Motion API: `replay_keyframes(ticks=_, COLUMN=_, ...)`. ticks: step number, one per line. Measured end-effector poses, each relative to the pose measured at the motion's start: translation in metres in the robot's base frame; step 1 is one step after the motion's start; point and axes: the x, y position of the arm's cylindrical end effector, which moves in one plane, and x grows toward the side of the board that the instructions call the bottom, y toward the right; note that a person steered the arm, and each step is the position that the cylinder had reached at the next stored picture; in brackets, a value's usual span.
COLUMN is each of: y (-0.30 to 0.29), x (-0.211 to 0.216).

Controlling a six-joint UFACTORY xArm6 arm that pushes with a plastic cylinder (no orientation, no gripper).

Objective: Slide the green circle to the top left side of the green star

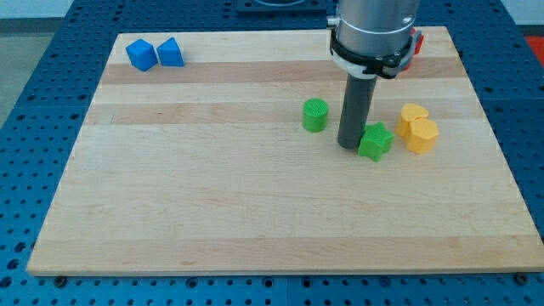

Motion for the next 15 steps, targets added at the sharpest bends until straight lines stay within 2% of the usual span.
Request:
replay_keyframes(ticks=3, y=-0.104, x=-0.009)
replay_keyframes(ticks=4, y=-0.107, x=-0.038)
replay_keyframes(ticks=5, y=-0.102, x=-0.059)
replay_keyframes(ticks=7, y=-0.055, x=-0.059)
replay_keyframes(ticks=8, y=-0.035, x=-0.054)
replay_keyframes(ticks=11, y=-0.028, x=-0.013)
replay_keyframes(ticks=12, y=-0.018, x=-0.012)
replay_keyframes(ticks=14, y=0.003, x=-0.014)
replay_keyframes(ticks=15, y=-0.007, x=-0.038)
